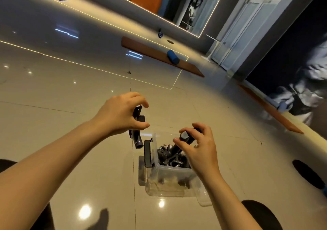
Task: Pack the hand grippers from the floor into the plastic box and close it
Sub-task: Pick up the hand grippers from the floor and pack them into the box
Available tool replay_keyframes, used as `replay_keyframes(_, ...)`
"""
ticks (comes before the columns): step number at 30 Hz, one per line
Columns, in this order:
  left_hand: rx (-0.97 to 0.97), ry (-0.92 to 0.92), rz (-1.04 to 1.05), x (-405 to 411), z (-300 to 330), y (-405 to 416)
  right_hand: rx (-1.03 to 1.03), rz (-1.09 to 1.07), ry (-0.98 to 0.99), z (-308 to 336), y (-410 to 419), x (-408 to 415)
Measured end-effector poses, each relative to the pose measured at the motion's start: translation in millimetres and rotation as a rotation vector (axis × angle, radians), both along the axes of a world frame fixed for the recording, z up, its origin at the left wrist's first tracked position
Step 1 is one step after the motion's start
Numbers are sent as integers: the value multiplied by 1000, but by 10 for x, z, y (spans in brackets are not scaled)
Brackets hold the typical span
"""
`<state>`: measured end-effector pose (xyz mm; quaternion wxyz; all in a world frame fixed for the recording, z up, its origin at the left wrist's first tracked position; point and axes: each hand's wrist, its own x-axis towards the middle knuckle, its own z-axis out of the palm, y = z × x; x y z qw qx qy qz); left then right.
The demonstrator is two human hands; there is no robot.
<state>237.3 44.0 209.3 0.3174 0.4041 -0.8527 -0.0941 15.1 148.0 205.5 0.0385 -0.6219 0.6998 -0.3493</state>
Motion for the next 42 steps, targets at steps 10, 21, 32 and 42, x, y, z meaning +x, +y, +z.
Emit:
replay_keyframes(10,100,85,213,-695,-571,429,134,271,-18,-299,38,-924)
replay_keyframes(21,196,-149,277,-1775,-713,1022,179,496,56,-362,-143,-2117)
replay_keyframes(32,83,-315,392,-2732,20,892,-26,411,-178,-57,-282,-2489)
replay_keyframes(42,119,-232,368,-2703,59,895,85,457,209,335,-590,-2427)
